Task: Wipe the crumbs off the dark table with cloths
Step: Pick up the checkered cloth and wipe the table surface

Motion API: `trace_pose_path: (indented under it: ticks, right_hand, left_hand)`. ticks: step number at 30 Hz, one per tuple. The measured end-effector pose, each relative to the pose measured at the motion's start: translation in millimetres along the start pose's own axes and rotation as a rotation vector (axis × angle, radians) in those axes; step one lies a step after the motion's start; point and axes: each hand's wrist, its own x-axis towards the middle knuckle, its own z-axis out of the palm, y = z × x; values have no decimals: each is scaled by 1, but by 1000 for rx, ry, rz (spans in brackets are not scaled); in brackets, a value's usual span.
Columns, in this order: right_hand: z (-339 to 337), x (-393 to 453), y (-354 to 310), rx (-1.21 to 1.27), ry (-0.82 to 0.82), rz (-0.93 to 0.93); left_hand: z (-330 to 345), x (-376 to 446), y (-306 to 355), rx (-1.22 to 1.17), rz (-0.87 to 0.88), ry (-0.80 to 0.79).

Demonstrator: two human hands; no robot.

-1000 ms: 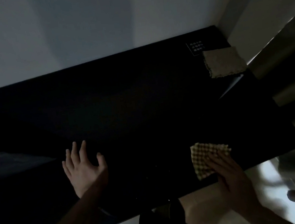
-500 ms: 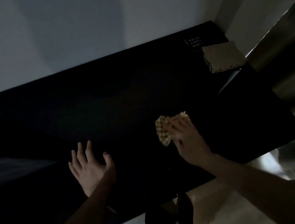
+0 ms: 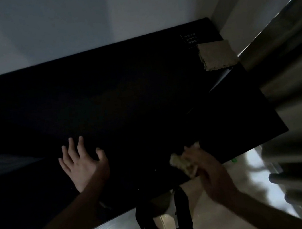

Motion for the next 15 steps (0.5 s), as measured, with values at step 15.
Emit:
trace_pose_path:
  ticks: [15]
  right_hand:
    - [-52,203,137,-417,33,221]
  left_hand:
    - [2,1,6,-16,-6,64]
